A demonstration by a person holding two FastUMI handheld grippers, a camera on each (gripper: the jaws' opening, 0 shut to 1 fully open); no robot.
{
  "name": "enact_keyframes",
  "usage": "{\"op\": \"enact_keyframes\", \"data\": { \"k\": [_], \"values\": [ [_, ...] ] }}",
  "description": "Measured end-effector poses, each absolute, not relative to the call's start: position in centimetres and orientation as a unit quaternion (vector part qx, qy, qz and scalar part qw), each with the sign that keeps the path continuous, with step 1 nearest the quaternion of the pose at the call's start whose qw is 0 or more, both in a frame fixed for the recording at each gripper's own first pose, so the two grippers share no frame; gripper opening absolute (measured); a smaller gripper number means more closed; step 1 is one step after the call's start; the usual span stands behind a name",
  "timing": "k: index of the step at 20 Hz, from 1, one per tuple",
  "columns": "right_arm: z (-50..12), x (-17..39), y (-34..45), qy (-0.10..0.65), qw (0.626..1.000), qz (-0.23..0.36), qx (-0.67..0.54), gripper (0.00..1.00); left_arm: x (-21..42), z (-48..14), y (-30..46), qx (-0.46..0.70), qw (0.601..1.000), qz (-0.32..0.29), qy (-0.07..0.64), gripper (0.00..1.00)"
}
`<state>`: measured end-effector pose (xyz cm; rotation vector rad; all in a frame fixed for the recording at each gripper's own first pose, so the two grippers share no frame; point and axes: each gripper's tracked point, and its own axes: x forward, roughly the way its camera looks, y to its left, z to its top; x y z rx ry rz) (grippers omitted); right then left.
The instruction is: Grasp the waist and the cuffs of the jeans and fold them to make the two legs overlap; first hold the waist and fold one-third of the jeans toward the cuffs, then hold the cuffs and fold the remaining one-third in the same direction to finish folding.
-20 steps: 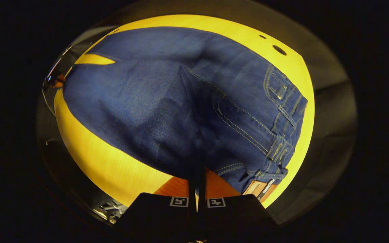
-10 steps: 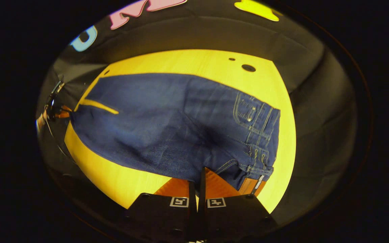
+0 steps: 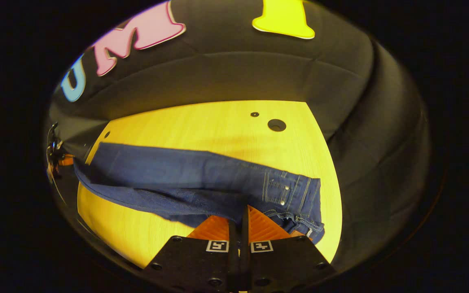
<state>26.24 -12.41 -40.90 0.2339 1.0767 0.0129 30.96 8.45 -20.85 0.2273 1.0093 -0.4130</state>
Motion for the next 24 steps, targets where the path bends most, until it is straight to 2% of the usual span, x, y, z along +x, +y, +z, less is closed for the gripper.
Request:
{"op": "enact_keyframes", "data": {
  "k": [5,6,7,8,9,10,11,12,13,14,15,20,24],
  "values": [
    [-46.7,30.1,-11.5,0.530,0.839,-0.042,0.118,0.05,38.7,-24.4,7.4,0.080,0.857,-0.123,0.494,0.06],
    [-47.3,30.5,-11.5,0.531,0.837,-0.049,0.125,0.05,39.7,-25.5,7.6,0.088,0.860,-0.110,0.491,0.09],
    [-47.8,31.1,-11.3,0.528,0.836,-0.054,0.143,0.01,40.6,-26.2,7.8,0.102,0.861,-0.102,0.488,0.10],
    [-48.0,31.9,-11.7,0.518,0.837,-0.069,0.160,0.10,41.2,-26.6,8.7,0.121,0.860,-0.089,0.487,0.28],
    [-47.4,33.0,-11.9,0.504,0.840,-0.080,0.186,0.47,41.7,-26.7,9.4,0.131,0.861,-0.079,0.485,0.47],
    [-46.2,34.8,-12.9,0.465,0.858,-0.094,0.197,0.50,41.7,-26.5,9.6,0.133,0.863,-0.073,0.481,0.65],
    [-44.8,36.0,-14.5,0.432,0.874,-0.107,0.198,0.53,42.1,-25.8,9.7,0.128,0.873,-0.070,0.465,0.72],
    [-43.2,36.7,-15.8,0.408,0.881,-0.118,0.208,0.69,42.6,-24.7,9.4,0.122,0.885,-0.069,0.445,0.82],
    [-41.5,36.7,-16.2,0.398,0.880,-0.123,0.229,0.81,43.0,-23.4,9.1,0.117,0.896,-0.069,0.423,0.84],
    [-40.8,36.4,-17.3,0.395,0.875,-0.133,0.246,0.78,42.8,-21.4,8.1,0.111,0.906,-0.077,0.400,0.94],
    [-40.2,35.7,-18.3,0.393,0.872,-0.144,0.253,0.97,42.9,-19.9,7.3,0.103,0.917,-0.090,0.375,0.98],
    [-37.8,30.1,-23.6,0.414,0.850,-0.205,0.254,0.98,41.6,-10.8,5.1,0.087,0.953,-0.135,0.255,0.99],
    [-40.3,25.7,-24.2,0.440,0.815,-0.242,0.290,0.98,38.0,-6.6,4.7,0.082,0.958,-0.149,0.232,0.98]
  ]
}}
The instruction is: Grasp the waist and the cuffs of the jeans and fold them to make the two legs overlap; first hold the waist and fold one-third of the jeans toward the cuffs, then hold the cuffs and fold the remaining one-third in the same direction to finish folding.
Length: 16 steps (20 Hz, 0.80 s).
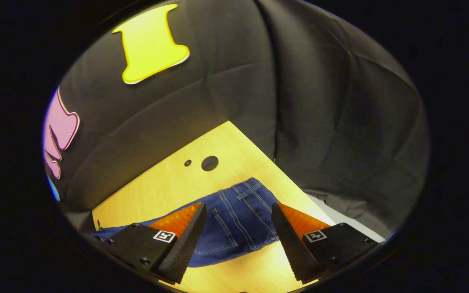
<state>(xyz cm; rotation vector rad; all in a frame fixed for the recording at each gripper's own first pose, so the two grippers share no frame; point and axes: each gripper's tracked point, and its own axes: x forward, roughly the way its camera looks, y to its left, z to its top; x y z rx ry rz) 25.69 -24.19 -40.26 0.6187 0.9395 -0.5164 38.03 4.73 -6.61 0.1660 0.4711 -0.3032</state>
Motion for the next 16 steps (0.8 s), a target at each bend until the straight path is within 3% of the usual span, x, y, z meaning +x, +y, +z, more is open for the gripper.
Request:
{"op": "enact_keyframes", "data": {
  "k": [9,11,14,15,16],
  "values": [
    [-49.0,20.7,-23.5,0.505,0.712,-0.325,0.365,0.99,28.0,-8.6,5.4,0.091,0.946,-0.150,0.272,1.00],
    [-49.7,21.0,-23.6,0.506,0.698,-0.338,0.378,0.99,26.9,-9.2,5.4,0.106,0.942,-0.149,0.281,0.98],
    [-50.2,20.9,-24.2,0.492,0.706,-0.351,0.369,0.97,26.1,-9.7,5.0,0.105,0.941,-0.147,0.287,0.98],
    [-50.0,20.5,-24.5,0.492,0.709,-0.350,0.366,0.94,26.0,-9.9,4.7,0.099,0.941,-0.147,0.288,0.98],
    [-49.4,20.9,-24.2,0.486,0.707,-0.337,0.387,0.73,25.7,-10.1,4.5,0.095,0.941,-0.147,0.291,0.98]
  ]
}}
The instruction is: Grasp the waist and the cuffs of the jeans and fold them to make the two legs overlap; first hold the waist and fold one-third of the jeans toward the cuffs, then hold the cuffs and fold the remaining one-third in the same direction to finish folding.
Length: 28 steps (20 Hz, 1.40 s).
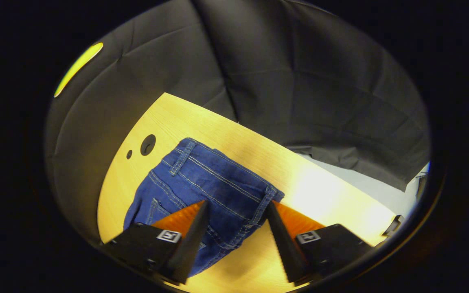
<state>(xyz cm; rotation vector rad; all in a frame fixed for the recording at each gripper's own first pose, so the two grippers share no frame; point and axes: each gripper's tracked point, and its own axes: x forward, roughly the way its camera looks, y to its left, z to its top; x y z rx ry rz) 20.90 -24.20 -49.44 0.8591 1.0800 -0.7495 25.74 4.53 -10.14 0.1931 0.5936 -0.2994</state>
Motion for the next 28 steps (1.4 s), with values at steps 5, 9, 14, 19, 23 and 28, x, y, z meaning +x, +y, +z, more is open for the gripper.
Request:
{"op": "enact_keyframes", "data": {
  "k": [5,9,14,19,23,28],
  "values": [
    [-49.2,22.2,-24.0,0.460,0.730,-0.323,0.389,0.19,25.5,-10.3,3.6,0.100,0.939,-0.150,0.292,0.98],
    [-43.9,24.5,-24.6,0.398,0.792,-0.289,0.362,0.18,25.1,-9.2,2.5,0.110,0.940,-0.167,0.276,0.99],
    [-33.4,26.1,-22.6,0.301,0.879,-0.202,0.311,0.18,23.9,-8.0,1.3,0.097,0.940,-0.182,0.272,0.99],
    [-27.6,23.2,-21.7,0.195,0.926,-0.076,0.314,0.17,22.6,-6.6,0.7,0.104,0.941,-0.198,0.256,0.98],
    [-34.7,20.8,-20.4,0.254,0.918,0.030,0.304,0.17,21.2,-6.4,0.7,0.086,0.943,-0.199,0.255,0.99],
    [-51.2,19.6,-22.8,0.368,0.895,0.082,0.239,0.17,18.8,-7.7,1.4,0.010,0.942,-0.175,0.286,0.99]
  ]
}}
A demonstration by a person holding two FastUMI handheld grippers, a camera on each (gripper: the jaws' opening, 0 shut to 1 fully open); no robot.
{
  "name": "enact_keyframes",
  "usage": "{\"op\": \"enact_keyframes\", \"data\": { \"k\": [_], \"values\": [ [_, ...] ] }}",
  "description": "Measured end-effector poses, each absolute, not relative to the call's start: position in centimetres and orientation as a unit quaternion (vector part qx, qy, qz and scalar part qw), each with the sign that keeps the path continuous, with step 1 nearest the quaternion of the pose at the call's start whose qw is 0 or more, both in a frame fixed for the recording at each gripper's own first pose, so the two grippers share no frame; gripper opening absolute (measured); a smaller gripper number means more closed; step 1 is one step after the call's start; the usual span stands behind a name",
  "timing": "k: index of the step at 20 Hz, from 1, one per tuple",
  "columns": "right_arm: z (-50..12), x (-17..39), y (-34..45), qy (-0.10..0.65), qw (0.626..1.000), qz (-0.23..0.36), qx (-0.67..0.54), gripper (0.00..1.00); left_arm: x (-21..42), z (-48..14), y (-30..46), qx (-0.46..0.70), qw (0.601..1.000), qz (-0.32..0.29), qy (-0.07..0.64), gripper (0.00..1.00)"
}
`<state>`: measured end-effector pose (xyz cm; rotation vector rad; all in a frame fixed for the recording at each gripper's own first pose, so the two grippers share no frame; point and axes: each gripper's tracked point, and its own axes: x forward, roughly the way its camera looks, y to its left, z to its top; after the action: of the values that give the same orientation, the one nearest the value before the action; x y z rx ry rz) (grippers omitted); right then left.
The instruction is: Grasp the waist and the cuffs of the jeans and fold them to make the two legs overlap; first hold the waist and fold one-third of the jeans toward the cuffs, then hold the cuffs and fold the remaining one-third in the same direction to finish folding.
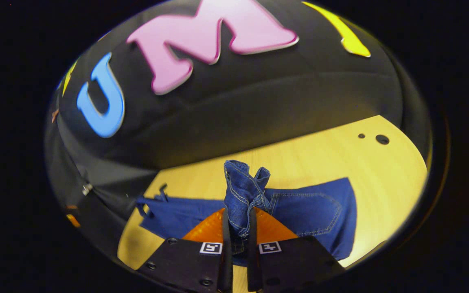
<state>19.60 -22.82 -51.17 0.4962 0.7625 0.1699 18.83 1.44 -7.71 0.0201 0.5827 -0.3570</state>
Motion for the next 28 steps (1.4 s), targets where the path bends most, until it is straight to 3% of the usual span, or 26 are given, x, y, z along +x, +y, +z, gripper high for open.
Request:
{"op": "enact_keyframes", "data": {
  "k": [2,4,6,7,9,16,22,28],
  "values": [
    [-54.7,20.1,-25.9,0.397,0.879,0.085,0.249,0.17,18.7,-8.5,2.1,-0.011,0.941,-0.165,0.297,0.99],
    [-56.0,21.3,-29.3,0.391,0.870,0.112,0.278,0.30,18.7,-9.6,3.0,-0.022,0.938,-0.155,0.309,0.98],
    [-56.9,21.9,-30.7,0.400,0.825,0.168,0.362,0.36,19.4,-11.0,3.8,-0.041,0.934,-0.146,0.324,0.96],
    [-57.2,21.7,-32.2,0.411,0.806,0.181,0.386,0.51,19.9,-11.8,4.1,-0.054,0.930,-0.141,0.336,0.96],
    [-55.4,22.6,-35.1,0.389,0.817,0.205,0.373,0.83,21.2,-13.9,4.8,-0.081,0.916,-0.135,0.370,0.97],
    [-49.2,16.3,-41.7,0.356,0.849,0.277,0.275,0.83,29.6,-20.8,9.0,-0.139,0.850,-0.088,0.501,0.96],
    [-52.3,11.1,-44.5,0.402,0.836,0.243,0.283,0.83,38.8,-24.3,10.6,-0.187,0.812,-0.038,0.551,0.96],
    [-53.7,10.0,-46.6,0.421,0.833,0.235,0.272,0.83,38.3,-32.3,15.8,-0.099,0.761,0.064,0.638,0.96]
  ]
}}
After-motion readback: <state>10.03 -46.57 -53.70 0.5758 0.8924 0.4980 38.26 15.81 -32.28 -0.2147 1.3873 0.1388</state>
